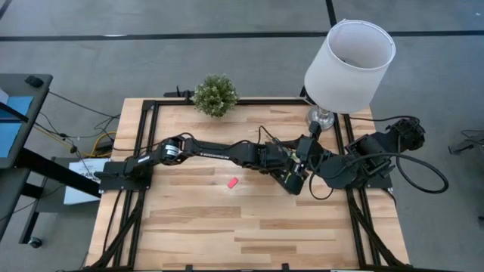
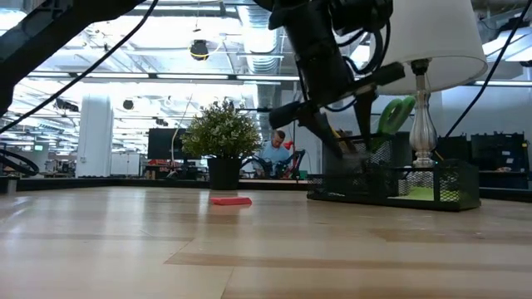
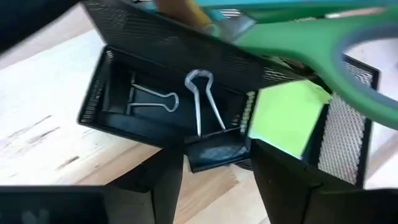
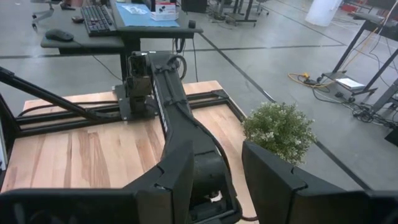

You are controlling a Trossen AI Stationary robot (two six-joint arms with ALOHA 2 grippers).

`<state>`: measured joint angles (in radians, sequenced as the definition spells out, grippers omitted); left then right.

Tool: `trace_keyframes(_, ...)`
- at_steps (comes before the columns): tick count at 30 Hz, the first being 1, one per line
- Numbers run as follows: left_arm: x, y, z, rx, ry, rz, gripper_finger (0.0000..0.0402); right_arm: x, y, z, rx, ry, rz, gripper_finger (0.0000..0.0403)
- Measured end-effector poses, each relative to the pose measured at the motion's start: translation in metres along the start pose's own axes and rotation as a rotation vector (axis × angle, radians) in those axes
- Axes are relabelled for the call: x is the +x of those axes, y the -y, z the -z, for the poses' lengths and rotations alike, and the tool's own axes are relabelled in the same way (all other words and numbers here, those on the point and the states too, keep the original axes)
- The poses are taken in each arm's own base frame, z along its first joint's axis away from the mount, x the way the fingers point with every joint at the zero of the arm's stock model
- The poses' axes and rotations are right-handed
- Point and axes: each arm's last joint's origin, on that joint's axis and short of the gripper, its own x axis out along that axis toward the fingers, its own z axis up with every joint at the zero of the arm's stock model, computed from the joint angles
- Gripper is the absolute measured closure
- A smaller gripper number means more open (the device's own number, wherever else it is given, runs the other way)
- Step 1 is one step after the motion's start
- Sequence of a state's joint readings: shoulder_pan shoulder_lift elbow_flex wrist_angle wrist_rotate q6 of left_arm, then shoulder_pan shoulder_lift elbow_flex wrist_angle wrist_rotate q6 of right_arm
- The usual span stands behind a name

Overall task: Pick and place office supplies into organizer
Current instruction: Put the pink eraser on the black desk organizer

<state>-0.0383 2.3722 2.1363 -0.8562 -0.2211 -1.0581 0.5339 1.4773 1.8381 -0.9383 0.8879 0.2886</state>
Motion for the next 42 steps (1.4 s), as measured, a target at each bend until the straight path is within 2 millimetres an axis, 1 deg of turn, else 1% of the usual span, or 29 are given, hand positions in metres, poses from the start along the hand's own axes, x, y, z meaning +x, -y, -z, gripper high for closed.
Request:
trace_keyframes(5, -0.006, 0.001, -0.013, 0.016, 0.009, 0.035, 0.0200, 0.000, 0.000, 0.000, 0.000, 0.000, 0.000, 0.0274)
trace_keyframes(10, -0.003, -0.005, -0.023, -0.016, -0.015, 0.042, 0.0173, 0.000, 0.000, 0.000, 0.000, 0.000, 0.000, 0.0274)
trace_keyframes(13, -0.003, -0.006, -0.024, -0.016, -0.039, 0.055, 0.0156, 0.000, 0.000, 0.000, 0.000, 0.000, 0.000, 0.0274)
trace_keyframes(16, -0.003, -0.005, -0.020, 0.008, -0.058, 0.052, 0.0141, 0.000, 0.000, 0.000, 0.000, 0.000, 0.000, 0.0274)
trace_keyframes(19, -0.005, -0.006, -0.009, 0.019, -0.113, 0.009, 0.0130, 0.000, 0.000, 0.000, 0.000, 0.000, 0.000, 0.0274)
trace_keyframes(21, -0.009, -0.003, 0.006, 0.042, -0.144, -0.030, 0.0126, 0.000, 0.000, 0.000, 0.000, 0.000, -0.001, 0.0274)
trace_keyframes(25, -0.019, -0.007, 0.035, 0.106, -0.189, -0.197, 0.0125, 0.000, 0.000, 0.000, 0.000, 0.000, -0.001, 0.0274)
trace_keyframes(29, -0.037, -0.014, 0.056, 0.181, -0.213, -0.362, 0.0125, 0.000, 0.000, 0.000, 0.000, 0.000, 0.000, 0.0274)
trace_keyframes(33, -0.051, -0.013, 0.076, 0.228, -0.159, -0.455, 0.0126, 0.000, 0.000, 0.000, 0.000, 0.000, 0.000, 0.0274)
trace_keyframes(37, -0.058, -0.008, 0.091, 0.279, -0.125, -0.469, 0.0145, 0.000, 0.000, 0.000, 0.000, 0.000, 0.000, 0.0274)
trace_keyframes(39, -0.066, -0.005, 0.099, 0.268, -0.047, -0.478, 0.0159, 0.000, 0.000, 0.000, 0.000, 0.000, -0.001, 0.0274)
trace_keyframes(42, -0.091, 0.002, 0.115, 0.244, 0.154, -0.457, 0.0179, 0.000, 0.000, 0.000, 0.000, 0.000, -0.001, 0.0274)
